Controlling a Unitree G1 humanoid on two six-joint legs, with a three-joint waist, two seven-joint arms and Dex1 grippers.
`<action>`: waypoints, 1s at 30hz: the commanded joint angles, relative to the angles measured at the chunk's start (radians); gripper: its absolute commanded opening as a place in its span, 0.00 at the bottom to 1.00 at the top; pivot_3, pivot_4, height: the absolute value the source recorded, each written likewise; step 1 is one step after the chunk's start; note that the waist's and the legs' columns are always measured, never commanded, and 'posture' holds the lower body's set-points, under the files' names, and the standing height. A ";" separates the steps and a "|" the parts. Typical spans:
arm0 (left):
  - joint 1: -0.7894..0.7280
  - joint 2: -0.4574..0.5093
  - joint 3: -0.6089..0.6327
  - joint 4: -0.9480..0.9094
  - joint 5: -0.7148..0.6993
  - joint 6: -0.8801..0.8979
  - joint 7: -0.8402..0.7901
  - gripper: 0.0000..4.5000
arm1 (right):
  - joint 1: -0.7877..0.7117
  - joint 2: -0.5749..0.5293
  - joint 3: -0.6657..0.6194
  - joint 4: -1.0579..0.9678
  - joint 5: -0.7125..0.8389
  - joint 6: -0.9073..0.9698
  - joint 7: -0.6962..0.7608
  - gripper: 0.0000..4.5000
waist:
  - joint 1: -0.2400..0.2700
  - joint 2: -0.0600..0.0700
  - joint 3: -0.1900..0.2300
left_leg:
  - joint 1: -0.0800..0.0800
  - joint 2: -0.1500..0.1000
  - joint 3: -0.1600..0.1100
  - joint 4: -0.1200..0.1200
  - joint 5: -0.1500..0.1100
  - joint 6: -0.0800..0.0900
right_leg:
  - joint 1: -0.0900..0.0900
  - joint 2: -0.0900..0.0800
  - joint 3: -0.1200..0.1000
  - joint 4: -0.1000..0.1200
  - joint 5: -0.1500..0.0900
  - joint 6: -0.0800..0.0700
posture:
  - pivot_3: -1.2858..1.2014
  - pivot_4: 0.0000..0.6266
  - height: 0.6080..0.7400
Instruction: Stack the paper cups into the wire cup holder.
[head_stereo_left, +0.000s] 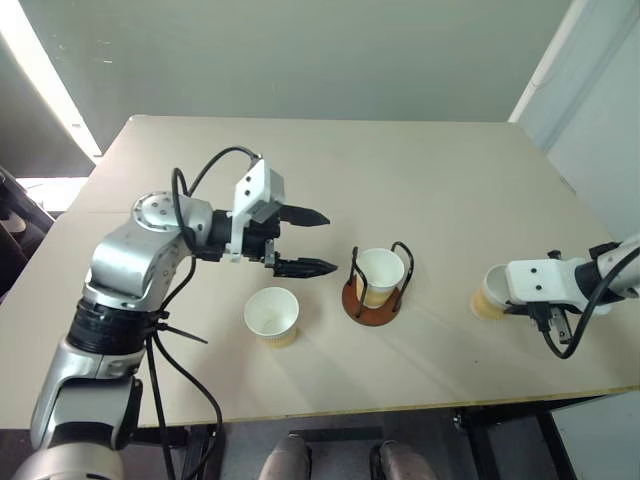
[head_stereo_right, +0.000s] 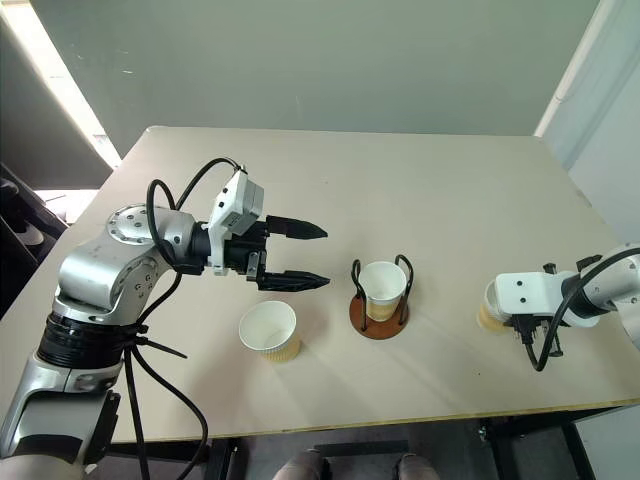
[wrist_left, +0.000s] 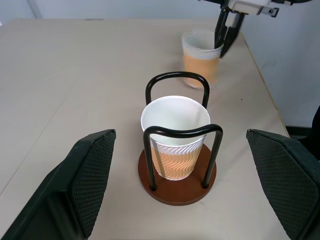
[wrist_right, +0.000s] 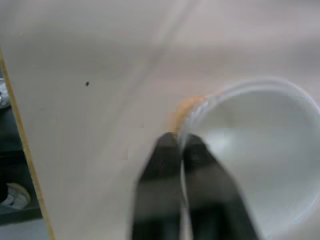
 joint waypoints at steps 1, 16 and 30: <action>0.012 0.026 0.037 -0.036 -0.007 0.005 0.006 1.00 | -0.068 0.018 -0.026 -0.071 0.046 0.052 0.019 0.01 | -0.001 0.000 0.000 | 0.000 0.000 0.000 0.000 0.000 0.000 | 0.000 0.000 0.000 0.000 0.000 0.000 | 0.52 0.24 1.00; 0.051 0.075 0.031 -0.040 0.006 -0.006 0.003 1.00 | -0.741 0.241 0.107 -0.016 0.034 0.118 0.097 0.01 | -0.010 0.001 0.000 | 0.000 0.001 -0.002 -0.006 0.002 0.001 | -0.004 0.000 -0.002 -0.001 0.002 -0.005 | 0.52 0.24 1.00; 0.058 0.075 0.031 -0.041 0.009 -0.007 0.000 1.00 | -0.674 0.306 0.179 -0.129 0.070 0.075 0.182 0.01 | -0.010 0.001 0.000 | -0.005 0.000 -0.002 -0.008 0.005 -0.004 | -0.010 0.000 -0.002 0.000 0.001 -0.006 | 0.52 0.24 1.00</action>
